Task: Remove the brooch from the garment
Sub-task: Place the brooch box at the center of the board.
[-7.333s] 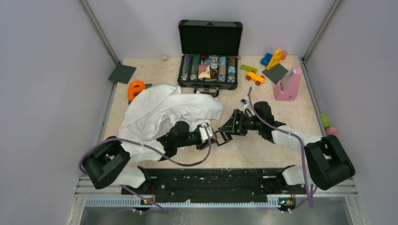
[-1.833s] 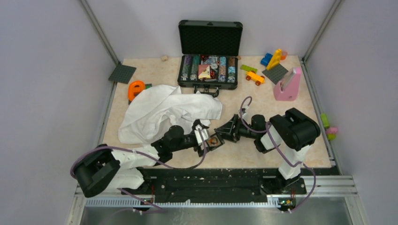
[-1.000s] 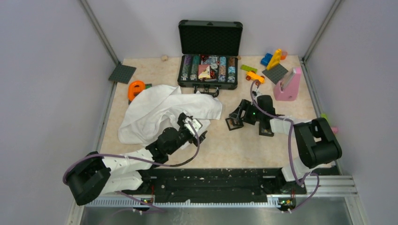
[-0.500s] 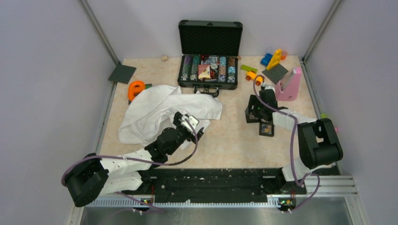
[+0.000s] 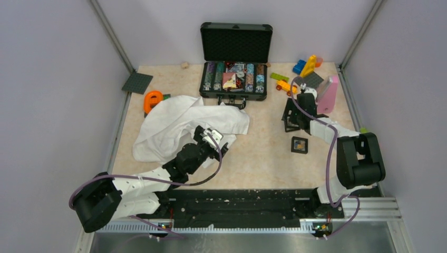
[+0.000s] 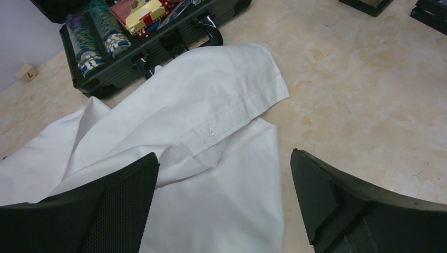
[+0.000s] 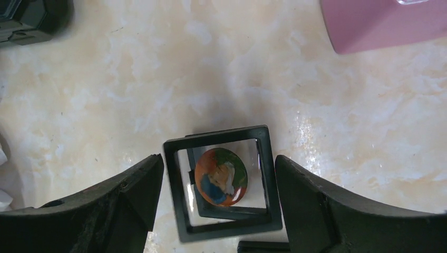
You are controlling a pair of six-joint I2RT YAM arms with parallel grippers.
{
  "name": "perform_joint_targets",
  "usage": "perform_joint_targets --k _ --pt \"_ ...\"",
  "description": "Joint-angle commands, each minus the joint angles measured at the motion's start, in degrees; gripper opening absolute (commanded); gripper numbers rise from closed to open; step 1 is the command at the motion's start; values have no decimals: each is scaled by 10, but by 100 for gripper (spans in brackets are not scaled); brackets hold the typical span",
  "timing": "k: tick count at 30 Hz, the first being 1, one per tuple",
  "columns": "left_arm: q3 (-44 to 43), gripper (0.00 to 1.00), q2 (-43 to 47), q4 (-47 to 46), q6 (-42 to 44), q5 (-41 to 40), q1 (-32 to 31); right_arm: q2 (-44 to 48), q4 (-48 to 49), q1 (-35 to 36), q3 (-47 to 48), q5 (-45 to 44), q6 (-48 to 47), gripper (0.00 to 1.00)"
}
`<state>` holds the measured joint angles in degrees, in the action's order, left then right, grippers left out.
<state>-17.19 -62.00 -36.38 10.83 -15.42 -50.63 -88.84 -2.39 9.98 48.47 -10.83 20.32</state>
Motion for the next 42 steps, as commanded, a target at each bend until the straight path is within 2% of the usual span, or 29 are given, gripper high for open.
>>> perform_joint_targets --k 1,3,5,8,11,17,22,25,27,29,34,38,42 --pt "2 99 -2 -22 0 -7 -1 -7 14 -2 24 -1 -11 75" --pt "2 99 -5 -23 1 -7 -1 -17 14 -2 25 1 -12 66" --pt "2 99 -8 -24 1 -5 -1 -28 14 -6 26 1 -11 65" --pt "3 99 -12 -28 1 -4 -1 -37 14 -10 28 2 -9 77" --pt "3 99 -14 -29 -1 -8 -1 -18 17 -10 22 1 -8 84" --pt "8 99 -12 -44 -8 -16 0 58 19 -10 11 -1 -11 85" --pt "34 99 7 -85 -37 -46 7 160 130 -10 -84 -49 -19 84" --pt "35 99 46 -54 -99 -15 62 227 223 -10 -169 -73 -61 84" --pt "28 99 83 4 -167 39 146 270 276 -10 -218 -67 -85 84" --pt "24 99 127 34 -201 60 206 324 309 -10 -264 -61 -87 84" --pt "-8 99 178 140 -210 -23 299 419 381 -9 -354 -16 -105 85" --pt "29 99 173 80 -219 -23 391 439 367 -10 -369 -44 -158 86" --pt "22 99 104 31 -183 -32 429 435 456 -10 -414 -57 -175 86"
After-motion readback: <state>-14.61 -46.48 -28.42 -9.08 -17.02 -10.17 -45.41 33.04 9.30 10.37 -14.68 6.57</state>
